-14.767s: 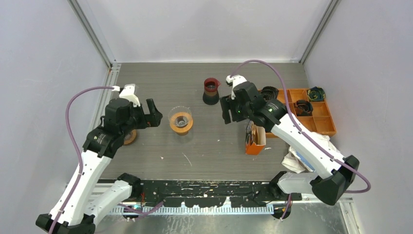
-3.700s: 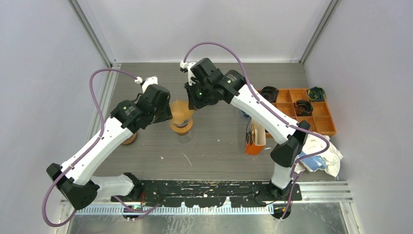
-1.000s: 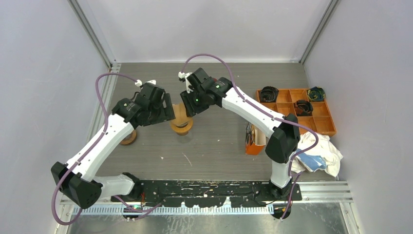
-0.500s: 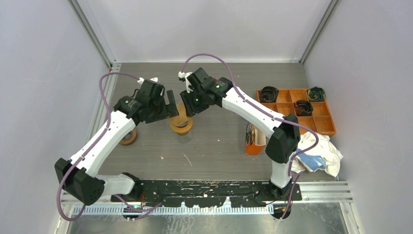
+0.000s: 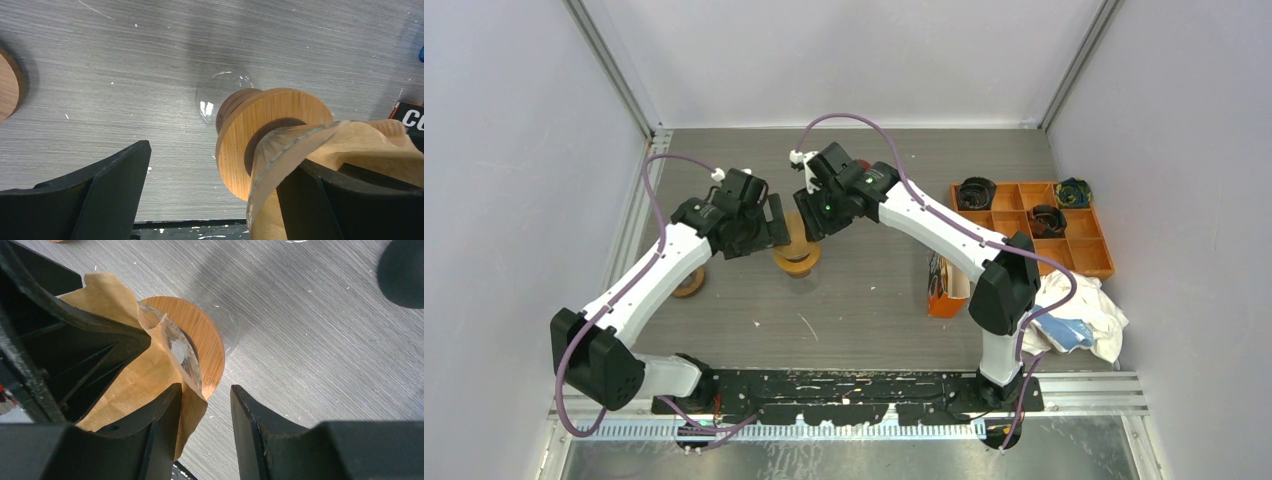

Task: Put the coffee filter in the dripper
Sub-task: Place the coffee filter in the coffee dripper.

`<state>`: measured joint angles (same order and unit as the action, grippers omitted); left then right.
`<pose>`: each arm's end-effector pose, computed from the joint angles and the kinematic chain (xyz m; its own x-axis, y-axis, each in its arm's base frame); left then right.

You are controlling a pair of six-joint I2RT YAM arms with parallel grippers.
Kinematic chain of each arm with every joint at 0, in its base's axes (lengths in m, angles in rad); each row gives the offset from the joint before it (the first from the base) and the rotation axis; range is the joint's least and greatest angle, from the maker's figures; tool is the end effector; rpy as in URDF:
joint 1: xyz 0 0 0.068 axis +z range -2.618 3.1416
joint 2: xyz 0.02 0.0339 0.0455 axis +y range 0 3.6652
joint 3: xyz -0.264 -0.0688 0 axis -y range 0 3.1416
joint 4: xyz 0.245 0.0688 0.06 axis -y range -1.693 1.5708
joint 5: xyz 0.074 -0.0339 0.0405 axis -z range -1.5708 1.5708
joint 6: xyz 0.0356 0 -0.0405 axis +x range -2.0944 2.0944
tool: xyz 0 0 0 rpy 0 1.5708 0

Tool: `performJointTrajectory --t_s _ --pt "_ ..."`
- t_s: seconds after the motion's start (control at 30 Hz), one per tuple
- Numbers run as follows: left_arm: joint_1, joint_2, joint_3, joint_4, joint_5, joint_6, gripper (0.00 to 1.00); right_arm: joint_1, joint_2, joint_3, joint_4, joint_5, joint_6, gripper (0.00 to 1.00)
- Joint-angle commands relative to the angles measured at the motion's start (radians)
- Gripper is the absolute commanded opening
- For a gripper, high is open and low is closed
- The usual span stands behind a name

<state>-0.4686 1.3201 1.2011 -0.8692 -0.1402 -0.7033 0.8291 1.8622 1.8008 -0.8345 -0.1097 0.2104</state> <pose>0.2387 -0.1152 0.3085 -0.8131 -0.3062 -0.4951 -0.1931 0.9442 -0.2668 0.2757 0.3067 0.3258 -0.6785 -0.4333 -0.5932 -0.6518 0.7276 0.2141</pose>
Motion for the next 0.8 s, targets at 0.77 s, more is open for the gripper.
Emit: performJointTrajectory --t_s 0.77 --pt "0.008 -0.086 0.011 0.056 0.018 -0.018 0.94 0.001 -0.132 -0.016 0.103 -0.019 -0.021 0.6"
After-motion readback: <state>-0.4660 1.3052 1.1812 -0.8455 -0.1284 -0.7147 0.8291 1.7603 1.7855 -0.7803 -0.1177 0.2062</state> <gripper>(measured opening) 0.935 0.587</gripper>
